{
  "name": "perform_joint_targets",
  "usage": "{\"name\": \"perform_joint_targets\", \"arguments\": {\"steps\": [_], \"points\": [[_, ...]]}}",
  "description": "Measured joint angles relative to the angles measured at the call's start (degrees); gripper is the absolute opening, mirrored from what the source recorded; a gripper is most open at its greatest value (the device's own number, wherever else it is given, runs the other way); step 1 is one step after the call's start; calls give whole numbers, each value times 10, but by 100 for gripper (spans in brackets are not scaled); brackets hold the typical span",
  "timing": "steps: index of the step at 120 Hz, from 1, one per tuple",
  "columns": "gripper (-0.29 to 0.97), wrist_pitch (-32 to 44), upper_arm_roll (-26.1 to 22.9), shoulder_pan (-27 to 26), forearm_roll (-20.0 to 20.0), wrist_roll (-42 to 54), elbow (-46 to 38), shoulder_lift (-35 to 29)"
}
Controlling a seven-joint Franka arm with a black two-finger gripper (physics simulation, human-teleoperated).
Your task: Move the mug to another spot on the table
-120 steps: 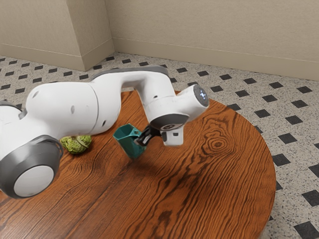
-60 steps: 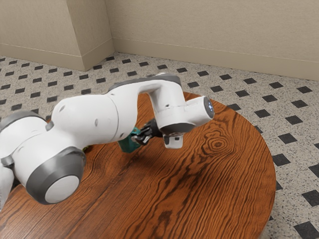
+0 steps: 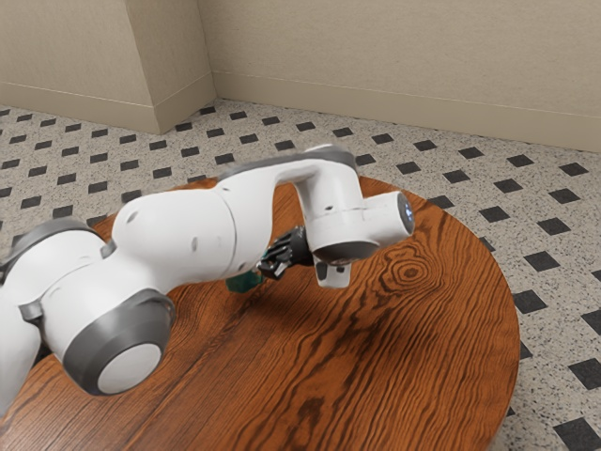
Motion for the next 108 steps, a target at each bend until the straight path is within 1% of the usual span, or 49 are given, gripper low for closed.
{"name": "perform_joint_targets", "arguments": {"steps": [84, 92, 108], "points": [[1, 31, -7, 1, -7, 6, 7, 35], [6, 34, -7, 1, -8, 6, 6, 36], [24, 35, -8, 2, -9, 7, 4, 36]]}}
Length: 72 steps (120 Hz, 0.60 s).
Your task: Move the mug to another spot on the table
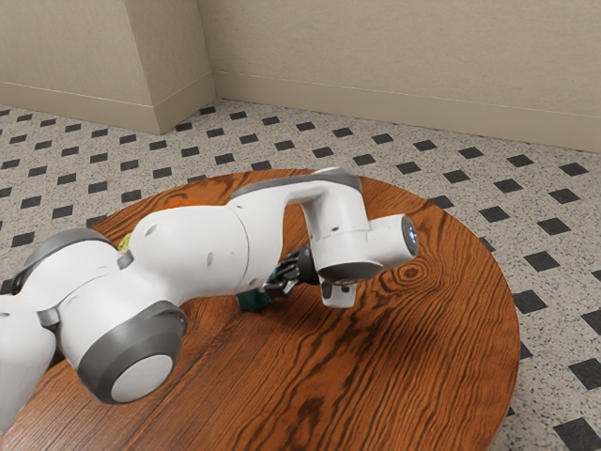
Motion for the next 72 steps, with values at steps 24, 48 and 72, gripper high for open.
{"name": "perform_joint_targets", "arguments": {"steps": [24, 48, 72], "points": [[50, 2, 0, 1, -7, 1, 0, 0], [61, 20, 0, 0, -31, 0, 4, -3], [65, 54, 0, 2, -129, -1, 8, -74]]}}
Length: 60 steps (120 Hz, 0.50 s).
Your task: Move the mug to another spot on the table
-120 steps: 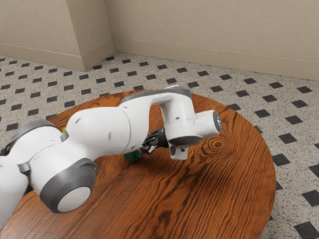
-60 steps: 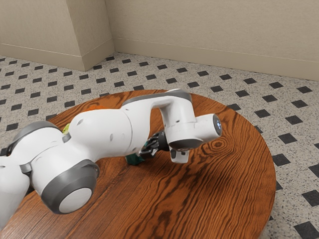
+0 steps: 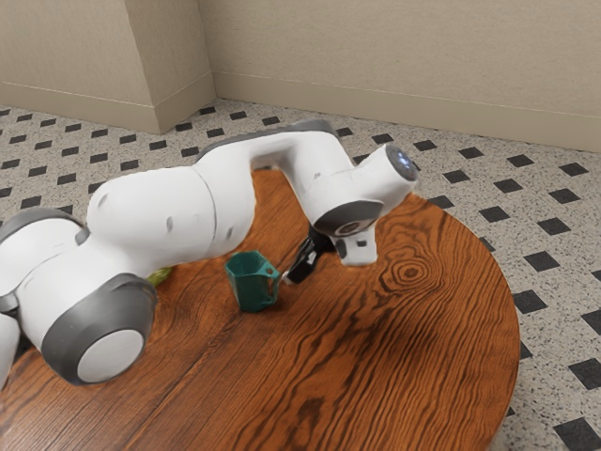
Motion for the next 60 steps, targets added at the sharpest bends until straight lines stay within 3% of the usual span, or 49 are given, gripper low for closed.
{"name": "perform_joint_targets", "arguments": {"steps": [22, 42, 60], "points": [[67, 13, 1, 37, -122, -13, -14, -135], [67, -18, -1, 144, -227, -100, -38, -270], [68, -48, -32, 209, -270, -189, -55, -318]]}}
